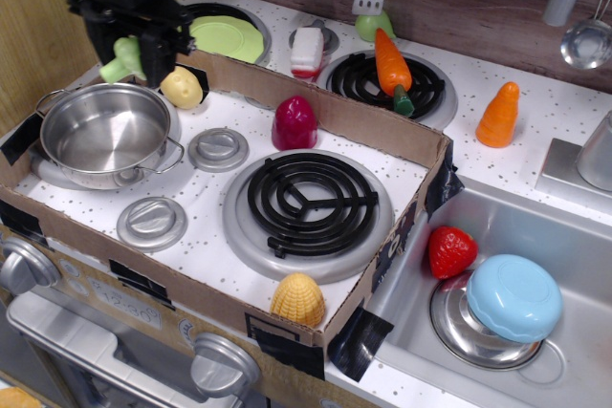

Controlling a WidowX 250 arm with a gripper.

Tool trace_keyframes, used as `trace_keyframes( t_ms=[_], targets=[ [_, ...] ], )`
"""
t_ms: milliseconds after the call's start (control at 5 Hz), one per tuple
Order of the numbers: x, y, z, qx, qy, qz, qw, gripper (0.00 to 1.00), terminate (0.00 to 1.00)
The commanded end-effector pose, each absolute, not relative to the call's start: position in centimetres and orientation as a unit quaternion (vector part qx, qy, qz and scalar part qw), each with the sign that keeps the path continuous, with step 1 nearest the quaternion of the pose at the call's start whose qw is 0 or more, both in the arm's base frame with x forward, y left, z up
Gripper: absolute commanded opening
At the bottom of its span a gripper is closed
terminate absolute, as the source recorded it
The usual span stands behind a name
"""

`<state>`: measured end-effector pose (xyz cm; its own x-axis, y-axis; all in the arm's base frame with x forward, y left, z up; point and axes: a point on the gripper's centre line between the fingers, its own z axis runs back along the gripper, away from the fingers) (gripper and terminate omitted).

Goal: Put broccoli in pot

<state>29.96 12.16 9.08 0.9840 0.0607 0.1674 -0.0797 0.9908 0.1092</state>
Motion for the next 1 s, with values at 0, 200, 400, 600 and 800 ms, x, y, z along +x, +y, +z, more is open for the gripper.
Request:
trace_keyframes(
  t_ms=[0, 200, 400, 600, 800],
  targets=[
    [29.2, 12.5, 8.7, 0.04, -0.094, 0.036, 0.994, 1.0, 0.0],
    [30.0, 12.5, 8.8, 0.049, -0.091, 0.028, 0.994, 1.0, 0.0],
    [30.3, 12.5, 8.9, 0.051, -0.094, 0.024, 0.994, 1.0, 0.0],
    [30.3, 12.2, 9.0, 0.066, -0.101, 0.014, 0.993, 1.0, 0.0],
    [30.3, 12.2, 9.0, 0.066, -0.101, 0.014, 0.993, 1.0, 1.0]
  ],
)
